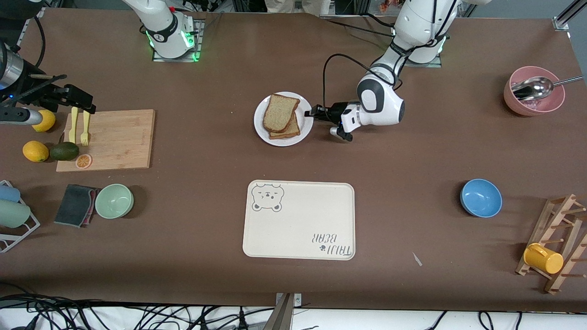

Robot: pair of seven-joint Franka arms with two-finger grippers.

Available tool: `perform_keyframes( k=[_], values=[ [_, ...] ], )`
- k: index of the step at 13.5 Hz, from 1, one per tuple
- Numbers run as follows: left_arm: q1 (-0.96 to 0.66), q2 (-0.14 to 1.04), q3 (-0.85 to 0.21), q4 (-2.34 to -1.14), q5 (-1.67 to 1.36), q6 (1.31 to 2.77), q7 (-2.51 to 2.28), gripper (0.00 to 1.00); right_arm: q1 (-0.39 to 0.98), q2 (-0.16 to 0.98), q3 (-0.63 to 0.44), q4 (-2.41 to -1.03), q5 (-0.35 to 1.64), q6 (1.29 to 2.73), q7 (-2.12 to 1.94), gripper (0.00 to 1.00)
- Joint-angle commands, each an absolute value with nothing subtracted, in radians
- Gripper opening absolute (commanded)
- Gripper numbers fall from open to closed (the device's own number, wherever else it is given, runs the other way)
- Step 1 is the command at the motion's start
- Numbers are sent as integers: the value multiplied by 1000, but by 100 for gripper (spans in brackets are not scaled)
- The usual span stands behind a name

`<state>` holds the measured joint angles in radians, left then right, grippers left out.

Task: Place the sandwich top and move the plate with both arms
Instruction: 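Grip the white plate rim with the left gripper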

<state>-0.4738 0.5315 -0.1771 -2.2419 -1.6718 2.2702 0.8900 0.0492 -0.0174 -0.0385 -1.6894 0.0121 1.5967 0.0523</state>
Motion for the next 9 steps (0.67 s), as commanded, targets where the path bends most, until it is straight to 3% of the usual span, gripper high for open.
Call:
perform_keyframes(
  k=[1,9],
  values=[
    [-469,519,-166,-2244,-1721,2209,923,0,52,-25,-41,-1689,20,1592,51,100],
    [-430,502,-155,-2209,-1816,2149,982,0,52,-25,-41,-1689,20,1592,51,100]
  ],
)
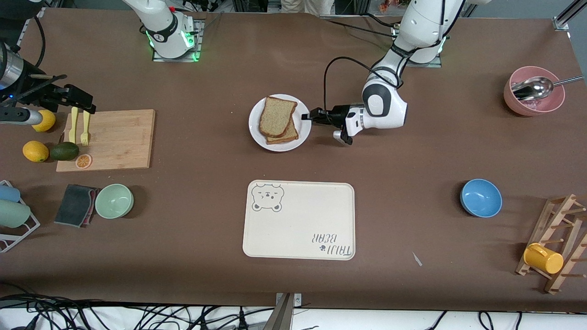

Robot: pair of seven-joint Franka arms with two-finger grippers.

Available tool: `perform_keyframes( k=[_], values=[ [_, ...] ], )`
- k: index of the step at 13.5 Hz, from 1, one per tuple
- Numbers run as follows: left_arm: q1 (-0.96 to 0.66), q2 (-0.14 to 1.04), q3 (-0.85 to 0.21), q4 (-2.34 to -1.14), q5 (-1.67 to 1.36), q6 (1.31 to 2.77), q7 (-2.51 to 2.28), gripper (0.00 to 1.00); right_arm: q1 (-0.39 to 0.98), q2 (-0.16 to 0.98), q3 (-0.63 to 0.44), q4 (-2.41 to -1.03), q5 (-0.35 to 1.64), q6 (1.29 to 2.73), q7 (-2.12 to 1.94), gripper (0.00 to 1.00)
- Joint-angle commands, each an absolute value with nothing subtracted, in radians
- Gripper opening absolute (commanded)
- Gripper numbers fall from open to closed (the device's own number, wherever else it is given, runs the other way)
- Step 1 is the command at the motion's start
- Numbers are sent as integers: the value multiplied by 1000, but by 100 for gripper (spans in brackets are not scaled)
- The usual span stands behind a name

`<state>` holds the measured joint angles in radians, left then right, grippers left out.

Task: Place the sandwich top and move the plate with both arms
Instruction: 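Slide the plate with the left gripper onto the bear tray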

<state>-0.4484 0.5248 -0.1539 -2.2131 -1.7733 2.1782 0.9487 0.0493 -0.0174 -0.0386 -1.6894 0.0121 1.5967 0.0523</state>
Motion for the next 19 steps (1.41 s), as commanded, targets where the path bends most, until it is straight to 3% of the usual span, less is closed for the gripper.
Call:
perform_keyframes(
  k=[1,6,19],
  values=[
    [-413,502,-155,-2194,-1818,2149,954,0,52,-25,-41,-1689,20,1592,51,100],
    [-354,535,-147,-2116,-1807,2151,853,0,52,-25,-41,-1689,20,1591,51,100],
    [-356,816,-38,-1675,-1760,2184,672,0,52,-25,-40,-1689,18,1591,51,100]
  ],
)
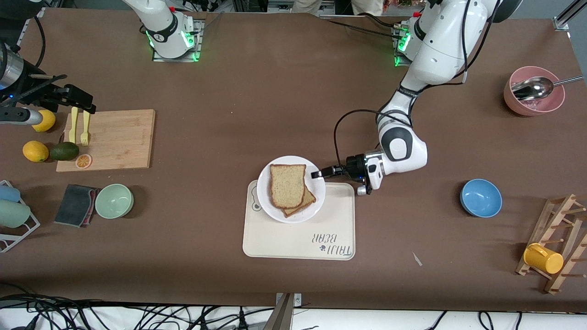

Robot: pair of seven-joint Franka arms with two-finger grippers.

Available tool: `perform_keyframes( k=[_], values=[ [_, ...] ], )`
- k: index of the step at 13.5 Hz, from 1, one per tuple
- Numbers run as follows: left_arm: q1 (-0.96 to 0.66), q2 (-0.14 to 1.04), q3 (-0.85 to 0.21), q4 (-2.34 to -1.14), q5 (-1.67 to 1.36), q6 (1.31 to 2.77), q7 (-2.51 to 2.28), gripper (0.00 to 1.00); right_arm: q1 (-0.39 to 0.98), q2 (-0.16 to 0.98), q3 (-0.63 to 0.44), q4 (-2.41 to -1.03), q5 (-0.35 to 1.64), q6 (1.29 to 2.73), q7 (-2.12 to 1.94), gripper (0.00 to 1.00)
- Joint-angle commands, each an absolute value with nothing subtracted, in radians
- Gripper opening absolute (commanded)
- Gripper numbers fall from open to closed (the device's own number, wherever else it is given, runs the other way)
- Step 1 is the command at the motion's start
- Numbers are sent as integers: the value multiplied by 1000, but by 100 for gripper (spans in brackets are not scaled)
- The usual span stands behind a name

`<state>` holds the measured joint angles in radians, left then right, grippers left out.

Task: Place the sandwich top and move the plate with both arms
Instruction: 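Slide the plate with the left gripper onto the bear tray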

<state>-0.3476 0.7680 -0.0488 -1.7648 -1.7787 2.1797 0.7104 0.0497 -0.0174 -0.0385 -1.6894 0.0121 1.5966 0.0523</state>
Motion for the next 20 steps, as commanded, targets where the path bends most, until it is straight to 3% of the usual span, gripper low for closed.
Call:
perform_keyframes(
  k=[1,5,12,15,16,19,20],
  values=[
    [-357,831,-35,-1655,-1759,2184,666,0,52,-25,-40,-1689,20,1591,51,100],
    [-370,899,37,-1586,-1759,2183,660,0,52,-25,-40,-1689,20,1591,51,100],
    [-396,940,55,-1563,-1767,2184,664,0,52,-25,-40,-1689,20,1592,51,100],
    [-393,919,63,-1563,-1759,2184,664,20,54,-25,-40,-1689,20,1591,51,100],
    [-393,917,66,-1563,-1758,2183,664,32,54,-25,-40,-1689,20,1592,51,100],
    [-391,911,66,-1563,-1758,2184,660,45,54,-25,-40,-1689,20,1592,51,100],
    [-390,902,69,-1563,-1758,2184,660,45,54,-25,-40,-1689,20,1592,51,100]
  ],
)
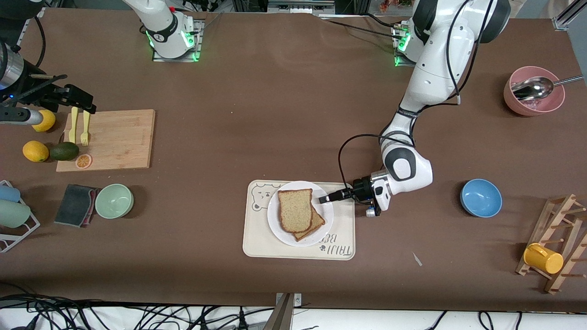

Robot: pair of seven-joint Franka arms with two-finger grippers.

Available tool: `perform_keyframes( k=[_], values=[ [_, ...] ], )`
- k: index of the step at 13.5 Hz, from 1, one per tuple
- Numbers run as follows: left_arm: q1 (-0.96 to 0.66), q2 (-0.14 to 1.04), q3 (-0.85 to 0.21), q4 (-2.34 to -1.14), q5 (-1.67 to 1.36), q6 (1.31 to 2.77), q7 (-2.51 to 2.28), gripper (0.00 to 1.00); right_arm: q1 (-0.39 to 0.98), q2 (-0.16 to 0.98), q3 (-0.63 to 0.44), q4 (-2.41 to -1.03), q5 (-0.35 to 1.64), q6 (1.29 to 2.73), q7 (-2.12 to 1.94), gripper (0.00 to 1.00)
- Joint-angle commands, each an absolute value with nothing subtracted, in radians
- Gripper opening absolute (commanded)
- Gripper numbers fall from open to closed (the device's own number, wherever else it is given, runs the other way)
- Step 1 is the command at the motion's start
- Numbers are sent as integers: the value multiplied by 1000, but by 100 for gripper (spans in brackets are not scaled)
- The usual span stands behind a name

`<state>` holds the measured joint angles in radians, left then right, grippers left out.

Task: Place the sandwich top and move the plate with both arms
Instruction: 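Slide the plate with the left gripper onto the bear tray, then release the plate rim and pull the left gripper away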

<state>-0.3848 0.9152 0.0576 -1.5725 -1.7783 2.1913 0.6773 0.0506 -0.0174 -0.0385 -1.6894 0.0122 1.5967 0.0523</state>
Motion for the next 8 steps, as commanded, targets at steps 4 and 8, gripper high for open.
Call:
perform_keyframes(
  k=[4,8],
  values=[
    [-348,824,67,-1598,-1620,2187,650,63,54,-25,-40,-1689,20,1592,51,100],
    [-302,724,66,-1686,-1462,2186,650,70,54,-25,-40,-1689,20,1592,51,100]
  ],
)
